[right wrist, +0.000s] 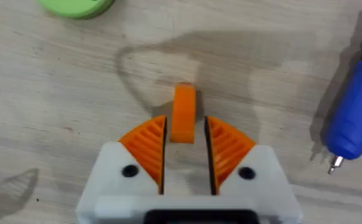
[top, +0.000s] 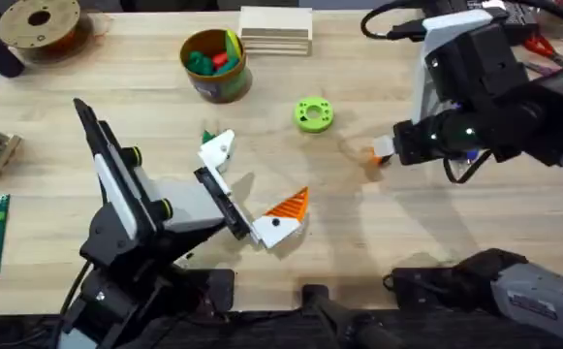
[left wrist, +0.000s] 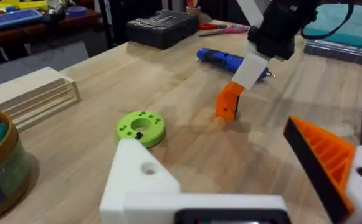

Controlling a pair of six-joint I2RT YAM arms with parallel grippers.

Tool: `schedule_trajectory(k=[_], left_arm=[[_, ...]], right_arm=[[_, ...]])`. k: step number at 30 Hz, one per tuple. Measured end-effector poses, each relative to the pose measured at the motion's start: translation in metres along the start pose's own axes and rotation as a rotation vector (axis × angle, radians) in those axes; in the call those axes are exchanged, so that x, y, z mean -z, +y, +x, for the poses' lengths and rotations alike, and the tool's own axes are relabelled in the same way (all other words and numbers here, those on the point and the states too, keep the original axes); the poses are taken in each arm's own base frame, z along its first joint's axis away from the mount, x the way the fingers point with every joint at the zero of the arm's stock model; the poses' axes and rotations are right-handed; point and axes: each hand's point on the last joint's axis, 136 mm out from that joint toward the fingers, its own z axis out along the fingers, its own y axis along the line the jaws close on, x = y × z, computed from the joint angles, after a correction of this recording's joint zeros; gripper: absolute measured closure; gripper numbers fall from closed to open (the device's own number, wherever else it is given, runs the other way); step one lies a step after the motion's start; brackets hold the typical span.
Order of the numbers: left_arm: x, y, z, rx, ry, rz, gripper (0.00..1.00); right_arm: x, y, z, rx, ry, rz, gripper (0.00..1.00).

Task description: Pick up the gripper from the table and insert it into the empty holder that is missing its gripper. Then pick up a screw, insert it into the mounting hole, and use the screwdriver to tighten it. Finally, clean up the table by picking up the vegetable and placing it into the bucket.

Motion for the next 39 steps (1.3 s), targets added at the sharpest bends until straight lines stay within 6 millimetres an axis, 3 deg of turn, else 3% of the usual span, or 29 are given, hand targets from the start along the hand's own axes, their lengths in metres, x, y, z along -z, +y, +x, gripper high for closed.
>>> schedule_trajectory(k=[8,10,13,20,24,29,33,39], left_arm=[[0.0,0.0,0.0,0.0,0.0,0.0,0.014],[0.0,0.0,0.0,0.0,0.0,0.0,0.014],[0.0,0.0,0.0,0.0,0.0,0.0,0.014],[0.0,0.0,0.0,0.0,0.0,0.0,0.014],[0.0,0.0,0.0,0.0,0.0,0.0,0.012],[0.0,0.0,0.0,0.0,0.0,0.0,0.014],[0.0,0.0,0.0,0.0,0.0,0.0,0.014],[0.0,0.0,0.0,0.0,0.0,0.0,0.014]], right_arm=[[0.0,0.0,0.0,-0.029,0.0,0.0,0.719],[0.0,0.0,0.0,-0.033,0.0,0.0,0.785],[0.0,0.0,-0.002,-0.041,-0.005,0.002,0.975],[0.006,-0.001,-0.001,-0.041,0.002,0.002,0.982],[0.038,0.002,-0.012,-0.048,-0.081,-0.033,0.982],[0.084,0.027,-0.028,-0.041,-0.241,-0.216,0.982],[0.108,0.064,-0.045,-0.006,-0.352,-0.444,0.983],[0.11,0.123,-0.062,0.017,-0.387,-0.84,0.983]])
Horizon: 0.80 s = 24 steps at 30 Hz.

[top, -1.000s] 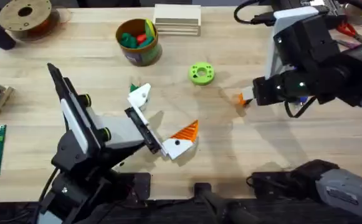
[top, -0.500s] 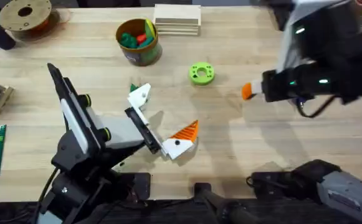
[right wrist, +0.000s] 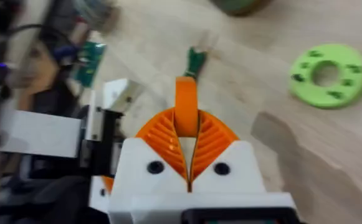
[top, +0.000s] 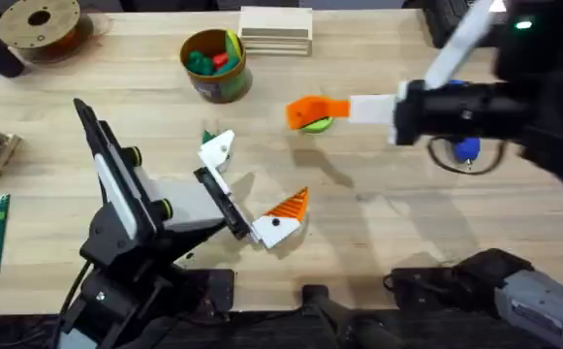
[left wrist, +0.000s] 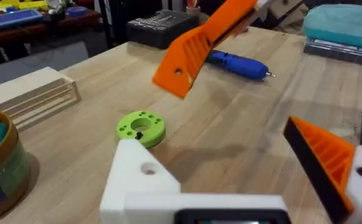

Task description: Pick up the gripper from the table and insert it into the empty holder that is missing its gripper. Then pick up a screw, insert it into the mounting hole, and use the screwdriver to tighten it. Finally, clean up the table by picking up the vegetable and placing it into the bucket.

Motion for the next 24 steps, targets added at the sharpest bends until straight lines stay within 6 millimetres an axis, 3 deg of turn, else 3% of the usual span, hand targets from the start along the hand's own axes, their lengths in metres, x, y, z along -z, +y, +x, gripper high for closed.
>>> schedule_trajectory(k=[6,16,24], left_arm=[[0.0,0.0,0.0,0.0,0.0,0.002,0.014],[0.0,-0.002,0.0,0.064,0.0,0.011,0.013],[0.0,-0.002,0.0,0.067,0.0,0.011,0.014]], right_arm=[[-0.033,0.013,0.007,-0.192,0.108,-0.243,0.983],[-0.054,0.016,0.043,-0.515,0.382,-0.452,0.983],[-0.064,0.014,0.033,-0.534,0.369,-0.483,0.983]])
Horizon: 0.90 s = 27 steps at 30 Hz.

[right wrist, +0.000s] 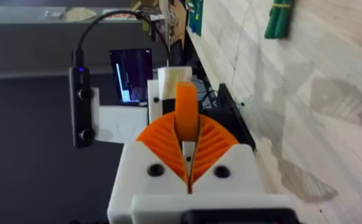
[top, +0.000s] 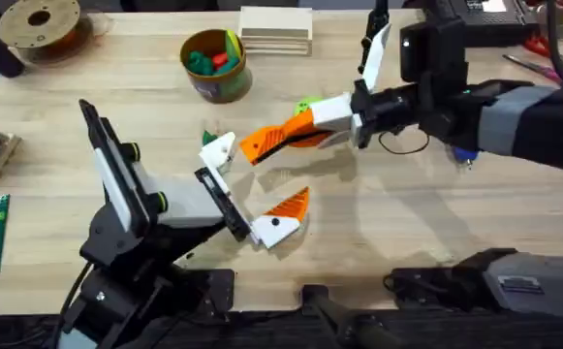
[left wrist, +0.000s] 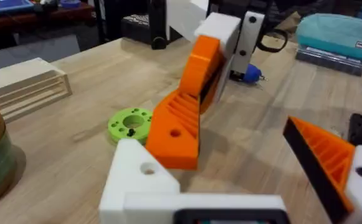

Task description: Pick up the gripper from the table and insert it into the empty holder that is missing its gripper. Then pick up a screw, insert it into the mounting hole, and use the screwdriver to tighten it. Finally, clean up the table by picking up the vegetable and placing it into the bucket.

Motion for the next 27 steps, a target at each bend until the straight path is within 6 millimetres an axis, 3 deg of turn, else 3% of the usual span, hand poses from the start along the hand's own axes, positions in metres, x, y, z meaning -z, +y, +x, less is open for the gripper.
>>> schedule_trajectory(k=[16,21,27], left_arm=[[0.0,0.003,-0.002,-0.005,-0.006,-0.013,0.014],[0.0,0.003,0.0,-0.001,-0.001,-0.018,0.014],[0.0,0.004,0.0,0.027,0.001,-0.02,0.014]], right_arm=[[-0.016,0.011,-0.008,0.009,0.02,-0.057,0.983],[-0.02,0.006,-0.008,-0.016,0.026,-0.052,0.983],[-0.039,-0.002,-0.007,-0.02,0.063,-0.066,0.984]])
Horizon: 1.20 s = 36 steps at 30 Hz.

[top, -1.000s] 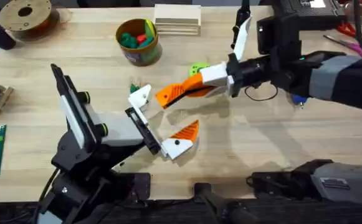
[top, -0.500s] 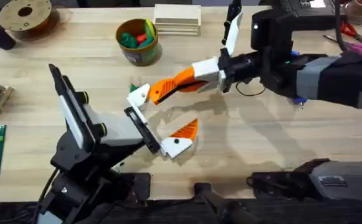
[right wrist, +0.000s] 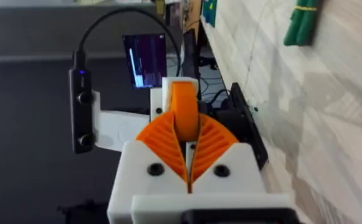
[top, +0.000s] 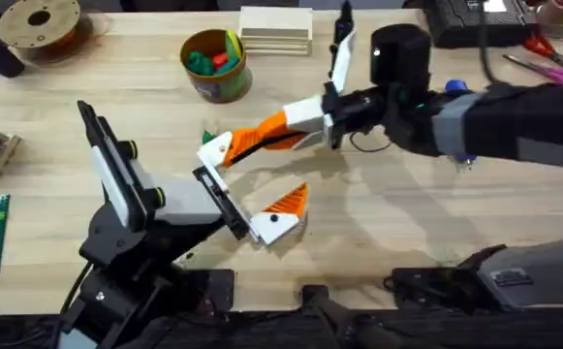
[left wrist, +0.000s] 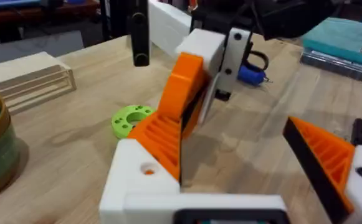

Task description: Pick up the gripper from the table and insert it into the empty holder that is missing its gripper. Then pick up a screw, insert it into the mounting hole, and use the screwdriver to tighten it. Finally, clean up the table by picking up the vegetable and placing it into the bucket.

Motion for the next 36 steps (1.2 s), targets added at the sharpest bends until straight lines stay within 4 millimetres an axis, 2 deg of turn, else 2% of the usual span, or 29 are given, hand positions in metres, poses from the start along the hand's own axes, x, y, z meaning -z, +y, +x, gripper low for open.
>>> schedule_trajectory(k=[6,13,30,32,36], left_arm=[[0.0,0.004,0.0,0.02,0.0,-0.023,0.013],[0.001,0.013,0.0,0.029,-0.003,-0.069,0.014],[0.001,0.016,0.0,0.029,-0.004,-0.088,0.013],[0.001,0.016,0.0,0.029,-0.004,-0.088,0.013],[0.001,0.016,0.0,0.025,-0.004,-0.087,0.013]], right_arm=[[-0.018,-0.004,-0.003,-0.011,0.03,-0.031,0.984],[-0.027,-0.003,-0.01,-0.044,0.033,-0.029,0.984],[-0.029,-0.003,-0.013,-0.047,0.019,-0.023,0.983],[-0.029,-0.003,-0.013,-0.046,0.019,-0.023,0.966],[-0.029,-0.003,-0.013,-0.045,0.018,-0.023,0.859]])
